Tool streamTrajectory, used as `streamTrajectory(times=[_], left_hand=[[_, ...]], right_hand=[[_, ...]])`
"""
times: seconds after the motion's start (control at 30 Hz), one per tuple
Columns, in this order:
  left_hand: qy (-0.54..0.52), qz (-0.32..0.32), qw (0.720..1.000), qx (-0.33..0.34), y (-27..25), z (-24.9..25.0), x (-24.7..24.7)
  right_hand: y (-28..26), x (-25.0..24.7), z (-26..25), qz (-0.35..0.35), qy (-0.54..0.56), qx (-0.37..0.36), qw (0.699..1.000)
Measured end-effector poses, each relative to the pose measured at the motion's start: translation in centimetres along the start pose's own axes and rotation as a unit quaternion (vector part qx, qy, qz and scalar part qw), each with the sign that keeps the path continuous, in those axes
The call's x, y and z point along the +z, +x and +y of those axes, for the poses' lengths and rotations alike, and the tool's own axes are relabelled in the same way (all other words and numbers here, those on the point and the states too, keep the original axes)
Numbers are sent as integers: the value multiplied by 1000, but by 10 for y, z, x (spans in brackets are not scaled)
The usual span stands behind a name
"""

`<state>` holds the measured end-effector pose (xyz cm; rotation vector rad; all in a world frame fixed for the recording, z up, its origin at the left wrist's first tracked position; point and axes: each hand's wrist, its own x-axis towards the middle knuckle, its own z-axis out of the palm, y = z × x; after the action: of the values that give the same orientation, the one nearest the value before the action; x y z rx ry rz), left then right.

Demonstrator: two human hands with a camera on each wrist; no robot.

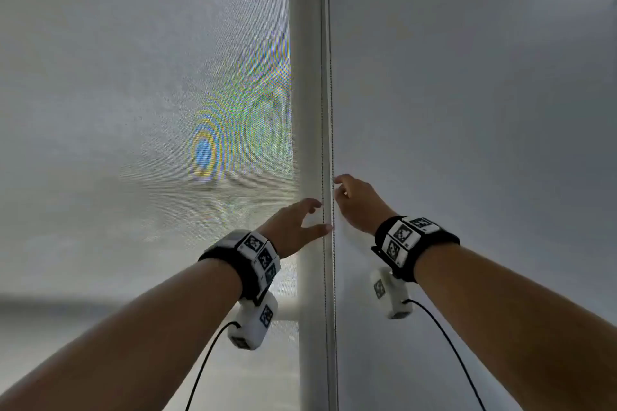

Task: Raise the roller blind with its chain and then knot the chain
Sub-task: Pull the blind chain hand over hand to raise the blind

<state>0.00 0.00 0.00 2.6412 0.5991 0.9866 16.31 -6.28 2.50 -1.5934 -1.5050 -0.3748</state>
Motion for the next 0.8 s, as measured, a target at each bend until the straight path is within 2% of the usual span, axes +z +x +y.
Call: streamTrajectory(times=[0.3,0.47,0.6,0.8], left_hand=[[-13,30,999,-15,21,-20,10],[-15,50,998,-31,31,-25,17],[-34,53,997,-37,37,-26,20],[-46,56,997,-20,43,-22,25]], right_hand=[[29,34,15,11,131,68,989],[31,50,24,74,244,103,962],[26,57,27,133,282,119,943],[16,62,28,198,310,86,926]])
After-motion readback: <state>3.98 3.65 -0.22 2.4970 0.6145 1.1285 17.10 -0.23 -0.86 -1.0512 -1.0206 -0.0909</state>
